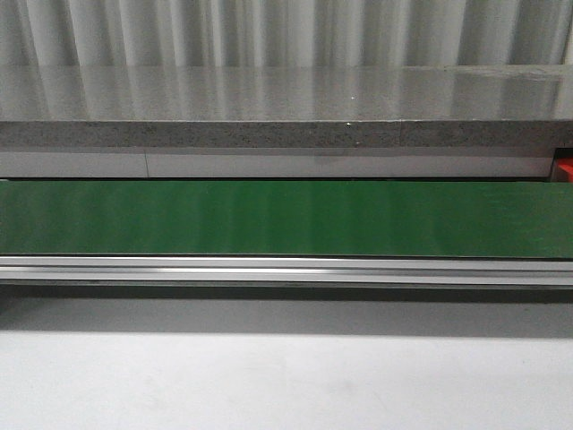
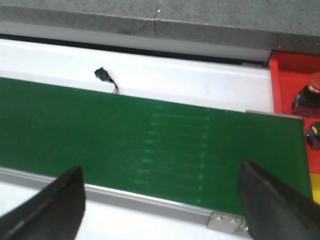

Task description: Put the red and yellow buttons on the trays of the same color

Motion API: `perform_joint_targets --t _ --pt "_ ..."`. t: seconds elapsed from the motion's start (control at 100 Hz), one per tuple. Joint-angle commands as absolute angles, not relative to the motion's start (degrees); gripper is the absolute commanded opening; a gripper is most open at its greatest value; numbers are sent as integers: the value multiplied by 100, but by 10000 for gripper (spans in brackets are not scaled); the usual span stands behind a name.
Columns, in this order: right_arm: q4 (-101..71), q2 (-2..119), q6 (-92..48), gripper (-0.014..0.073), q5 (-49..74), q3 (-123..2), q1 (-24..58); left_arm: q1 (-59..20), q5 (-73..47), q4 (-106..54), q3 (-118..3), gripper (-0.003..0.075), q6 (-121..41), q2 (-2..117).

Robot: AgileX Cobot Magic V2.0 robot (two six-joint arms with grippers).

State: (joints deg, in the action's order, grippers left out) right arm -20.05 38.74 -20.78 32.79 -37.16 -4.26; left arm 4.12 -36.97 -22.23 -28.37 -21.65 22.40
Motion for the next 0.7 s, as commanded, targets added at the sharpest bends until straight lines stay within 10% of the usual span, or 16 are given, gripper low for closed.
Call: perform_joint_targets --t 0.0,0.27,0.69 --pt "-2190 3305 -2141 525 2987 -3491 -418 368 -3307 -2373 -2992 -20 -2168 2264" --pt "-2214 2287 -2141 -77 2910 -3298 -418 368 -3307 -2373 -2992 -20 -2168 2264" --pt "-2214 2285 -2141 -68 2980 -3298 -418 368 -3307 -2373 -2992 -20 -2168 2264"
